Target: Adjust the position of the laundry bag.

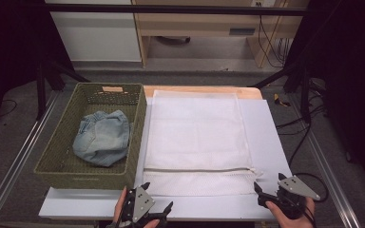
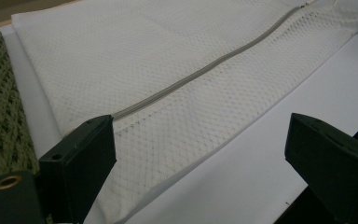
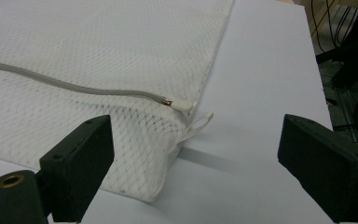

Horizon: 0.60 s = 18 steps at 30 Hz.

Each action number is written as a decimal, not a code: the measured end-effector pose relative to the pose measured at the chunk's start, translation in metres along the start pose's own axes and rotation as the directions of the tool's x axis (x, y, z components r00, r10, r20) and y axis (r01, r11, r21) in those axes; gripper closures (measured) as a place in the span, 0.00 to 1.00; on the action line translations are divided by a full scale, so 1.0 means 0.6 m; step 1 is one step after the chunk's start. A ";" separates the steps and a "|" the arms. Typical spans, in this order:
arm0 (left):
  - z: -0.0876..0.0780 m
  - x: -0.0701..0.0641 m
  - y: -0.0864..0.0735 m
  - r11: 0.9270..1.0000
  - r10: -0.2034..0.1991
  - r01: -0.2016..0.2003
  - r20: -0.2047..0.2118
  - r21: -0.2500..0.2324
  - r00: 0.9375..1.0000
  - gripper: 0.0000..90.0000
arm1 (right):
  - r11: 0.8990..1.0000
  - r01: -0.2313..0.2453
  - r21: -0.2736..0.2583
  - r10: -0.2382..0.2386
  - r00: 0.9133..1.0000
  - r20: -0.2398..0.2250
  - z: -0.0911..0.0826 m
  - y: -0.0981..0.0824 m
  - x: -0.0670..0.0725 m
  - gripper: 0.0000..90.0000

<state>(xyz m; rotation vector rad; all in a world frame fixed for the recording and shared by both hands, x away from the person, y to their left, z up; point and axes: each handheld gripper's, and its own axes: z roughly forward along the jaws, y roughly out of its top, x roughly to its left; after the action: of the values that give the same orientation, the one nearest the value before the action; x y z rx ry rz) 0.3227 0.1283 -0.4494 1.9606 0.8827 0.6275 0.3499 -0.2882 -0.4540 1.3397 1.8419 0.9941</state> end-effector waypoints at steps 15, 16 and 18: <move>-0.014 0.004 -0.013 0.999 -0.029 0.031 -0.074 0.020 0.997 0.23 | 0.999 -0.014 0.032 0.015 0.999 -0.028 -0.008 -0.012 -0.011 0.39; -0.014 0.004 -0.013 0.999 -0.029 0.031 -0.074 0.020 0.997 0.25 | 0.999 -0.014 0.032 0.015 0.999 -0.028 -0.008 -0.012 -0.011 0.39; -0.012 0.007 -0.014 0.999 -0.039 0.041 -0.076 0.022 0.996 0.26 | 0.999 -0.007 0.050 0.009 0.999 -0.049 0.000 -0.014 -0.007 0.42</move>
<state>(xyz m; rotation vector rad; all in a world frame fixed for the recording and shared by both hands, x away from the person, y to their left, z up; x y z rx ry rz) 0.3171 0.1384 -0.4528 1.9457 0.9772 0.6741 0.3471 -0.2941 -0.4609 1.3645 1.9103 0.9992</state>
